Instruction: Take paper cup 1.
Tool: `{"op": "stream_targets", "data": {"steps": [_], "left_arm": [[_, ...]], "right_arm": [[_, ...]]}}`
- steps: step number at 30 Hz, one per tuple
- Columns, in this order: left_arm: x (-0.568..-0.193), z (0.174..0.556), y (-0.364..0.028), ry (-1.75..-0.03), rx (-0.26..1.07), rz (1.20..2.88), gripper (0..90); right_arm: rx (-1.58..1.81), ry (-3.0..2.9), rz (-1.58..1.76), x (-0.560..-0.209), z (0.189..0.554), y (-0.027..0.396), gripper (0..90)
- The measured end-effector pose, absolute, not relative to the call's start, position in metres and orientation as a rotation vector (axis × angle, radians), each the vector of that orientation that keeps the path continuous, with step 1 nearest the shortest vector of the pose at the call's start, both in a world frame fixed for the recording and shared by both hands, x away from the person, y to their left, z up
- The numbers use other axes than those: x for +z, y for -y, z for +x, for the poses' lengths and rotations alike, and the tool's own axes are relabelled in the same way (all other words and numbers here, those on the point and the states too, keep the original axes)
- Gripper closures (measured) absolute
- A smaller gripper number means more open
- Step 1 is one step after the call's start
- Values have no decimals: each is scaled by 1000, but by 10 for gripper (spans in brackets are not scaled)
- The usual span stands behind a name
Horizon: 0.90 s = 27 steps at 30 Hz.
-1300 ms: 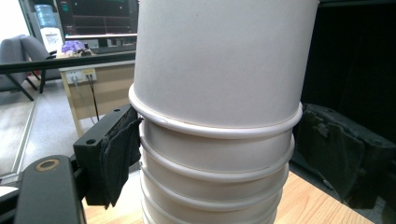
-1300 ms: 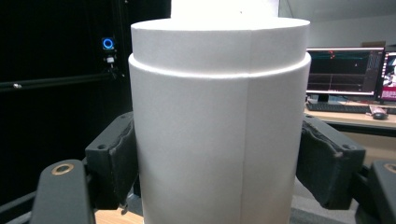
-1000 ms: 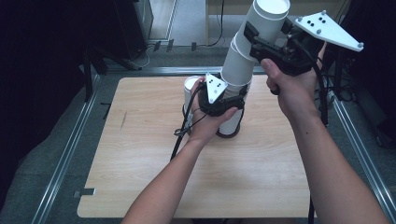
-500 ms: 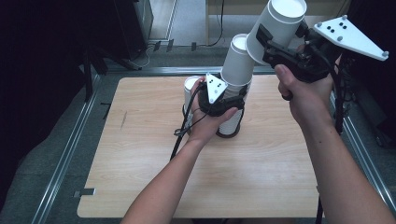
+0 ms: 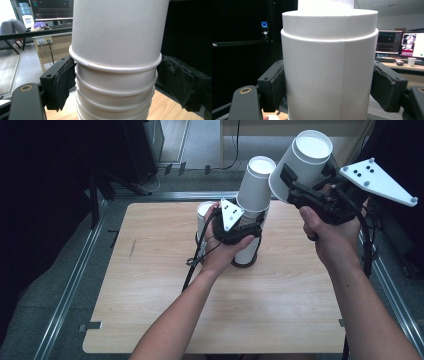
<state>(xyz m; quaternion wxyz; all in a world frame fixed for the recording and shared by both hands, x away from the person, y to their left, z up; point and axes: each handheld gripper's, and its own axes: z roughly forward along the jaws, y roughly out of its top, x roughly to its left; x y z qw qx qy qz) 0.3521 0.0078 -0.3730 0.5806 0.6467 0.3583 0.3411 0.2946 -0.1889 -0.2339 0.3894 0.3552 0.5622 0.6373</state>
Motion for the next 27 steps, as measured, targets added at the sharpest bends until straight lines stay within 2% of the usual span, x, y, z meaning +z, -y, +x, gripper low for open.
{"op": "stream_targets", "data": {"steps": [12, 27], "left_arm": [[-370, 350, -12, -849, 746, 1504, 126], [-367, 310, -35, -780, 699, 1483, 75]], "right_arm": [[1591, -1427, 941, -261, 286, 201, 222], [1478, -1447, 850, -297, 262, 194, 217]]}}
